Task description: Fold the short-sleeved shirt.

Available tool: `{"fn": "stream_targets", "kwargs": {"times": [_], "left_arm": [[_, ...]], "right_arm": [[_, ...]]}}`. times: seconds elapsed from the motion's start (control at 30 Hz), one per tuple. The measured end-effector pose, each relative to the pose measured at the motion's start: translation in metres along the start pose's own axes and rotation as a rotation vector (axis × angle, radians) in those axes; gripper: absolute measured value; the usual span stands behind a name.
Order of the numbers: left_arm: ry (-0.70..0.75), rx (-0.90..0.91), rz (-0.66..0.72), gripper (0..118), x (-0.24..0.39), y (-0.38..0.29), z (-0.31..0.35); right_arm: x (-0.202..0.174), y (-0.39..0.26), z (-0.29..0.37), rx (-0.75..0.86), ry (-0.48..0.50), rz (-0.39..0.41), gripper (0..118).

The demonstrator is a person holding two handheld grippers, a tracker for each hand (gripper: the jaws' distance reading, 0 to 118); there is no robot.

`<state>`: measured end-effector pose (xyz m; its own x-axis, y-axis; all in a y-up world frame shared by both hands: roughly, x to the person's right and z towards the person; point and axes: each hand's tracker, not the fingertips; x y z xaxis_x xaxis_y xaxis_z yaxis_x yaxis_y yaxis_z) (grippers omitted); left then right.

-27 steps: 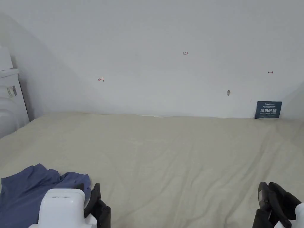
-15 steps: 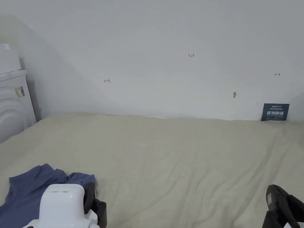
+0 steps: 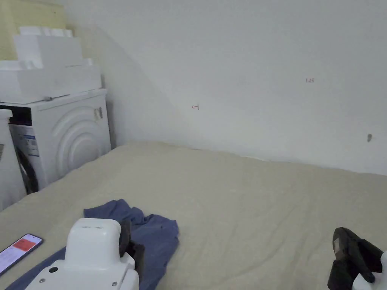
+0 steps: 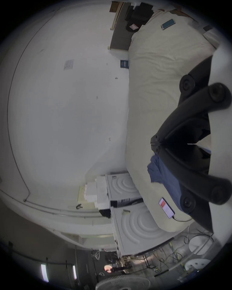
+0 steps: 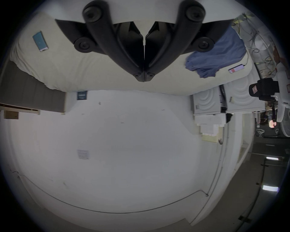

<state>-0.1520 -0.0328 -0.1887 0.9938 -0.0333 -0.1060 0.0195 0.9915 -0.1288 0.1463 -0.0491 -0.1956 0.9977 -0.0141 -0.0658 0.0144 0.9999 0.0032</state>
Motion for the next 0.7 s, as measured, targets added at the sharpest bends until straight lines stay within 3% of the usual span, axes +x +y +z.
{"fn": "stream_targets", "kwargs": {"times": [0.27, 0.4, 0.43, 0.7], "left_arm": [[0.161, -0.031, 0.013, 0, -0.057, -0.006, 0.016], [0.177, -0.038, 0.077, 0, -0.045, -0.007, 0.014], [0.175, -0.039, 0.082, 0, -0.067, -0.009, 0.017], [0.158, -0.124, 0.033, 0, -0.065, -0.011, 0.015]], "right_arm": [[-0.061, 0.004, -0.026, 0.005, 0.191, 0.01, 4], [-0.079, 0.0, -0.034, -0.02, 0.228, 0.032, 4], [-0.082, -0.001, -0.036, -0.028, 0.233, 0.032, 4], [-0.083, -0.011, -0.055, -0.091, 0.232, 0.042, 4]]}}
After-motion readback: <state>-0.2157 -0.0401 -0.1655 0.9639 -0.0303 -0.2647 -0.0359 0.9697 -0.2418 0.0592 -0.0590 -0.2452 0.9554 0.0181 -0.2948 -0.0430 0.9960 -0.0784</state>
